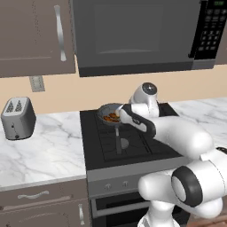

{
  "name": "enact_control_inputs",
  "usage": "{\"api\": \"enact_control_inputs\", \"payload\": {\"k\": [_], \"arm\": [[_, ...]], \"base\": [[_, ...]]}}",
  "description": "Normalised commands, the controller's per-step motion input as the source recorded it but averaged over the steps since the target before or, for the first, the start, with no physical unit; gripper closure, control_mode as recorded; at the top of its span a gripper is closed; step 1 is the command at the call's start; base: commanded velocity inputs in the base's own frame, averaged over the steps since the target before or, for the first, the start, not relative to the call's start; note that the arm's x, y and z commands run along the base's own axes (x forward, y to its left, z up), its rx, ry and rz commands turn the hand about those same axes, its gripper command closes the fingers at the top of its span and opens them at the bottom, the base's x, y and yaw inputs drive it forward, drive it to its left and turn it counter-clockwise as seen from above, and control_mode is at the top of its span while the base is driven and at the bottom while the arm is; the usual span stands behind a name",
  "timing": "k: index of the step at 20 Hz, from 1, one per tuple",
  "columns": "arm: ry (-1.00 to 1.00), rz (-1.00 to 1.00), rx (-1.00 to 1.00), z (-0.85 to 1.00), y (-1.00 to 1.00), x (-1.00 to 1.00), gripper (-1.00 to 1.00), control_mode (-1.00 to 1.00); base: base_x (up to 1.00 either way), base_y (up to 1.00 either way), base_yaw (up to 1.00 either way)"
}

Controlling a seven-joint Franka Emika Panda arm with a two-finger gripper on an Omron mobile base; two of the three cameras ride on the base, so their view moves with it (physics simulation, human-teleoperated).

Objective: Take the chicken drumsticks from the pan and place one on each plate on the dining counter.

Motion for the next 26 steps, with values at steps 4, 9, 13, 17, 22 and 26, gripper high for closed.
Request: {"api": "enact_control_inputs", "payload": {"k": [4, 9, 13, 17, 22, 26], "arm": [[0.00, -0.09, 0.03, -0.08, 0.05, 0.26, -1.00, -1.00], [0.00, -0.04, 0.00, -0.10, 0.00, 0.22, -1.00, -1.00], [0.00, 0.00, 0.00, -0.09, 0.00, 0.23, -1.00, -1.00], [0.02, 0.00, 0.00, -0.12, 0.00, 0.23, -1.00, -1.00], [0.08, 0.00, 0.00, -0.23, 0.00, 0.22, -1.00, -1.00], [0.08, 0.00, 0.00, -0.25, 0.00, 0.21, -1.00, -1.00]], "base": [[0.00, 0.00, 0.00], [0.00, 0.00, 0.00], [0.00, 0.00, 0.00], [0.00, 0.00, 0.00], [0.00, 0.00, 0.00], [0.00, 0.00, 0.00]]}}
